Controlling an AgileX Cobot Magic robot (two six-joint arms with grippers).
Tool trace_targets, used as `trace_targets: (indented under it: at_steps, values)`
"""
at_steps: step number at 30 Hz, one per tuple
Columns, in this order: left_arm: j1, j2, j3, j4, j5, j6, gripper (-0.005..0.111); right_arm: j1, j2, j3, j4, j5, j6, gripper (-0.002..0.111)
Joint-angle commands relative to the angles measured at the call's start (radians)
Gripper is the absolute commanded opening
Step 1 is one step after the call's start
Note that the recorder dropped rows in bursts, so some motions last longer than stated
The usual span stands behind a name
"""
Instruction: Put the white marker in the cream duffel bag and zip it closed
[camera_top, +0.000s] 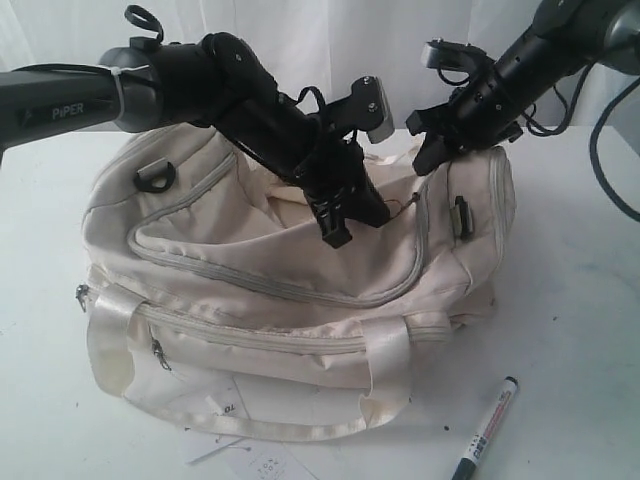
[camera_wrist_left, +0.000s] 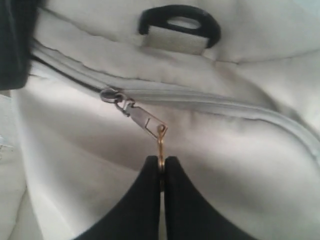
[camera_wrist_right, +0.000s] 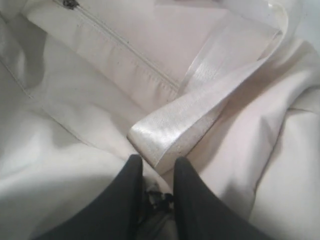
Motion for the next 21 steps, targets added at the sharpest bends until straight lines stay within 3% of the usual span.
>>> trace_targets:
  at_steps: [1,11,15,21]
  values:
    - [-0.001,-0.016,-0.001,-0.014,0.166,0.058,0.000,-0.003,-0.002,-0.006,-0.039,-0.120,-0.006,0.000]
    - [-0.001,-0.016,-0.001,-0.040,0.270,0.016,0.000,-0.012,0.000,-0.006,-0.110,-0.304,0.059,0.000]
    - [0.005,-0.016,-0.001,-0.027,0.322,-0.046,0.000,-0.043,0.000,-0.006,-0.101,-0.310,0.083,0.000]
    - [0.035,-0.018,-0.001,0.019,0.281,-0.130,0.000,-0.080,0.000,-0.006,-0.100,-0.254,0.085,0.000]
